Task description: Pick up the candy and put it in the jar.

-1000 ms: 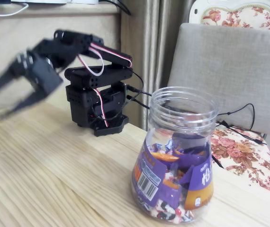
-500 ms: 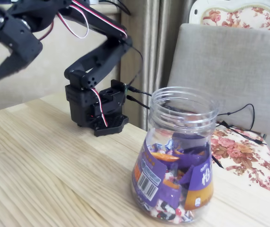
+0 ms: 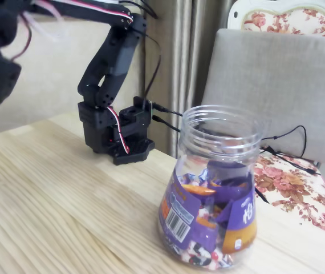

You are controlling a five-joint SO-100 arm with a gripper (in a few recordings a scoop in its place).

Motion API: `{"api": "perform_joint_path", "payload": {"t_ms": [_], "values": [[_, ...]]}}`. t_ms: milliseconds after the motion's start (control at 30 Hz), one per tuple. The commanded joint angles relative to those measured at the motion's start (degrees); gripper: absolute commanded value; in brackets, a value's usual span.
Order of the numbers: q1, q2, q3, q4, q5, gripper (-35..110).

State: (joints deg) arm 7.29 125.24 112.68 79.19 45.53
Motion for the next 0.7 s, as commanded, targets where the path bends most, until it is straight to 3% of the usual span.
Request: {"api": "perform_joint_path", "payload": {"t_ms": [0, 667], "values": [[6.9, -1.8, 3.1, -0.3, 1.9, 43], [7.4, -22.9, 2.8, -10.1, 2.5, 43]]}}
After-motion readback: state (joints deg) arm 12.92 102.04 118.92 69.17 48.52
